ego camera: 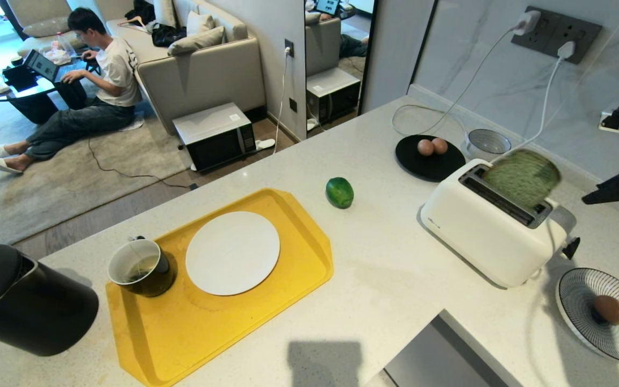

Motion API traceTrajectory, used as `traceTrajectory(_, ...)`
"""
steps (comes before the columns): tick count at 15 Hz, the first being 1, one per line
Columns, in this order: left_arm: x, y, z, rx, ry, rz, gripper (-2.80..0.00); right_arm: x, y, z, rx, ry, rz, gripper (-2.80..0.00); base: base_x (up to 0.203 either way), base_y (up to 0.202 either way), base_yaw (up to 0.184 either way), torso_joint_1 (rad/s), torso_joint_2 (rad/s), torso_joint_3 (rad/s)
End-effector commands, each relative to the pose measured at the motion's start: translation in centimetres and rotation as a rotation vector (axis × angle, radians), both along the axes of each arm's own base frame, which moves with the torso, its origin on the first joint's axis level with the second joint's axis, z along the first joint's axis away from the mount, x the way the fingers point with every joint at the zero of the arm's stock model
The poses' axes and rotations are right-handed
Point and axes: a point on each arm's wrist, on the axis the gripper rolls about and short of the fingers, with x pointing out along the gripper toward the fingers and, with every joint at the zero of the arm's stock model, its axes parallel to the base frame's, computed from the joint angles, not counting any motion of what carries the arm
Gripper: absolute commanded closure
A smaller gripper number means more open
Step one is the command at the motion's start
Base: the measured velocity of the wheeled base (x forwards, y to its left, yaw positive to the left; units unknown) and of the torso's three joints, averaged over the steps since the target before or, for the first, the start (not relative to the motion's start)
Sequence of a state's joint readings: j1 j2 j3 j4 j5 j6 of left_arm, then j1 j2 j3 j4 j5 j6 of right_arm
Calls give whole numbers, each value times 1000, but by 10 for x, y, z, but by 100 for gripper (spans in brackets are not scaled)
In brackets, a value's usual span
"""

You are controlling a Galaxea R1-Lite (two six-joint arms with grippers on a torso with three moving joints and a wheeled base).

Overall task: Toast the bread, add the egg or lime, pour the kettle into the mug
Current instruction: Put the bread slices in the toaster, then use a bread toaster

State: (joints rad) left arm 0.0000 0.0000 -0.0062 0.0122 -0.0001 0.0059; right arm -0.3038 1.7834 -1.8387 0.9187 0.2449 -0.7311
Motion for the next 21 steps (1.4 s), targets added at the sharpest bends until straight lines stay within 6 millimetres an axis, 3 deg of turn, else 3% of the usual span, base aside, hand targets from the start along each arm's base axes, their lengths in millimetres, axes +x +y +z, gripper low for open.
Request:
traceTrajectory(1, 0, 0, 0, 0, 2, 0, 0, -1, 1, 1, 0, -2, 7, -280, 0, 0, 0, 0, 0, 0)
traceTrajectory(9, 0, 0, 0, 0, 2, 0, 0, -7, 2, 6, 19, -16, -6, -280, 0, 0, 0, 0, 0, 0)
traceTrajectory(10, 0, 0, 0, 0, 2, 0, 0, -8, 2, 6, 25, -16, -13, 0, 0, 0, 0, 0, 0, 0)
traceTrajectory(13, 0, 0, 0, 0, 2, 0, 0, -15, 0, 4, 46, -3, -22, 0, 0, 0, 0, 0, 0, 0)
traceTrajectory(21, 0, 0, 0, 0, 2, 0, 0, -21, -16, -36, 162, 81, -17, 0, 0, 0, 0, 0, 0, 0)
